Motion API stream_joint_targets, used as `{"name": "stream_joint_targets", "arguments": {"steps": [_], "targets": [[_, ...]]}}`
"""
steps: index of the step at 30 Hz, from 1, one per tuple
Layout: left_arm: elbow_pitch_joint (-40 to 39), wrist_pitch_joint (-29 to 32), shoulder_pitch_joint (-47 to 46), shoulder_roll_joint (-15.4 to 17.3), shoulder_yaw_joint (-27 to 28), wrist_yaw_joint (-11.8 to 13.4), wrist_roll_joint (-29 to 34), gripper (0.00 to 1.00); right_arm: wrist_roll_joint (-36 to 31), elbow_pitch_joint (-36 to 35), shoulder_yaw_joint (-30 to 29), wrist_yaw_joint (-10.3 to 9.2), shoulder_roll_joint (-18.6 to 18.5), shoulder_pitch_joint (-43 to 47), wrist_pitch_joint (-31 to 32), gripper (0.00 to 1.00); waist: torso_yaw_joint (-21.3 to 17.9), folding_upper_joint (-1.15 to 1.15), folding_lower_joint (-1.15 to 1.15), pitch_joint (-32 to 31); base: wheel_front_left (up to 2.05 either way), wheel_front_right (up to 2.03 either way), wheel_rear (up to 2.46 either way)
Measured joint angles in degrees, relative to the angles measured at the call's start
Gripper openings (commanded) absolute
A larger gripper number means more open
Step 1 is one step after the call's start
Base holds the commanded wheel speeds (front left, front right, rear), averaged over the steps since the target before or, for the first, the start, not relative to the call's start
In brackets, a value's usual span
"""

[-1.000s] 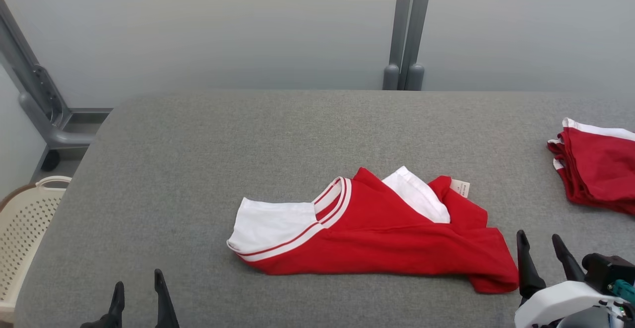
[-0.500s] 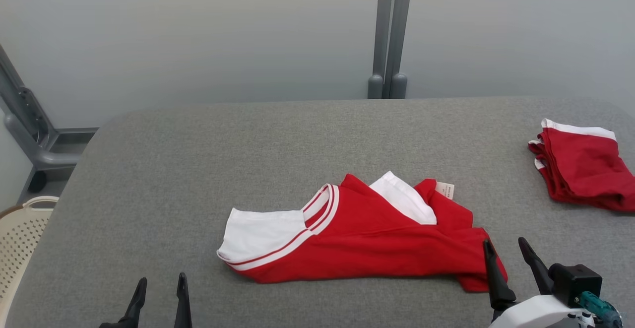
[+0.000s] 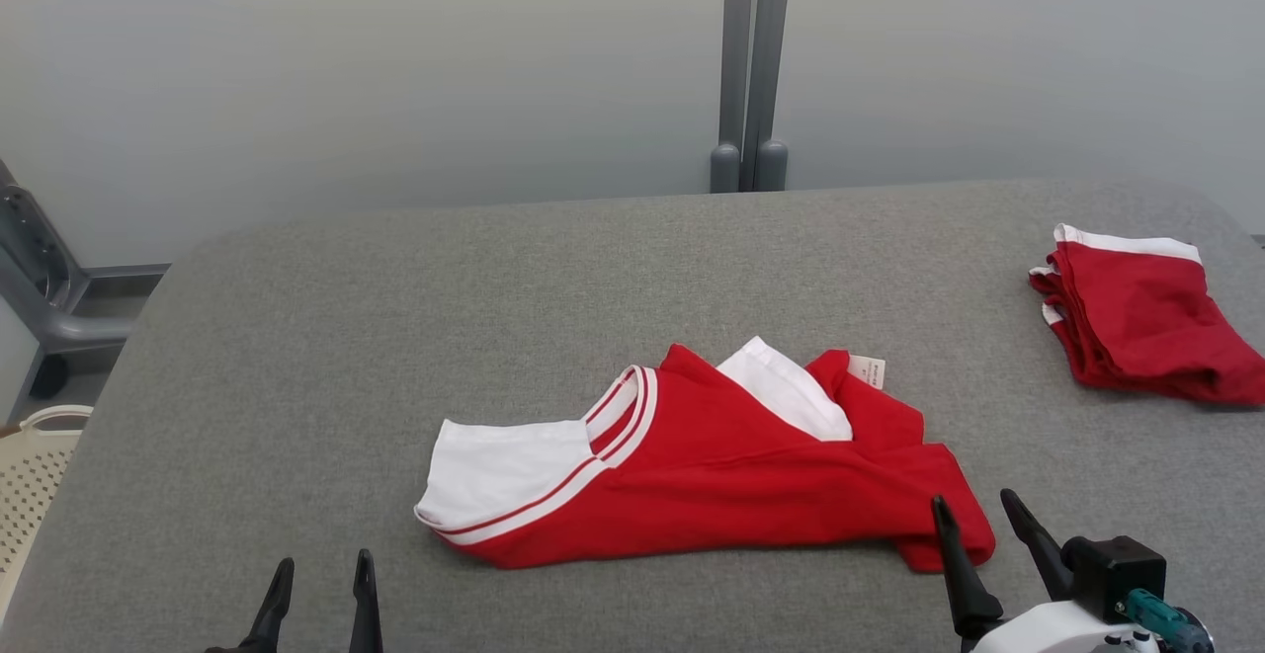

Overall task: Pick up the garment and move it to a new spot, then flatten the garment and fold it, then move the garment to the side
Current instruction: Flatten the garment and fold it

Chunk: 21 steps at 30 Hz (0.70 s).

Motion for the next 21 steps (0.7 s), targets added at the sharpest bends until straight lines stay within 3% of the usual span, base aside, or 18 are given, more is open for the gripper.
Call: {"name": "stream_joint_targets", "arguments": {"steps": [15,18,21], "targets": [[0.9,-0.19,-0.19,-0.65,0.08,-0.54,-0.48,1.0,-0.62,0.1,-0.24,0.0,-0.02,-0.31,0.05,1.0,-0.17,0.0,0.0,1.31,0.0,0.0,0.0],[1.46,-0.16,-0.78,-0.88,0.07,-1.08,-1.0,1.0,1.92,0.29,-0.21,-0.01,-0.03,-0.78,1.08,1.0,-0.28,0.0,0.0,1.74,0.0,0.0,0.0],[2.43,1.1,-2.99,-0.71,-0.19,-1.82,-1.48,1.0,0.38,0.1,0.25,-0.01,-0.01,-2.33,3.58,1.0,-0.38,0.0,0.0,2.37,0.0,0.0,0.0]]}}
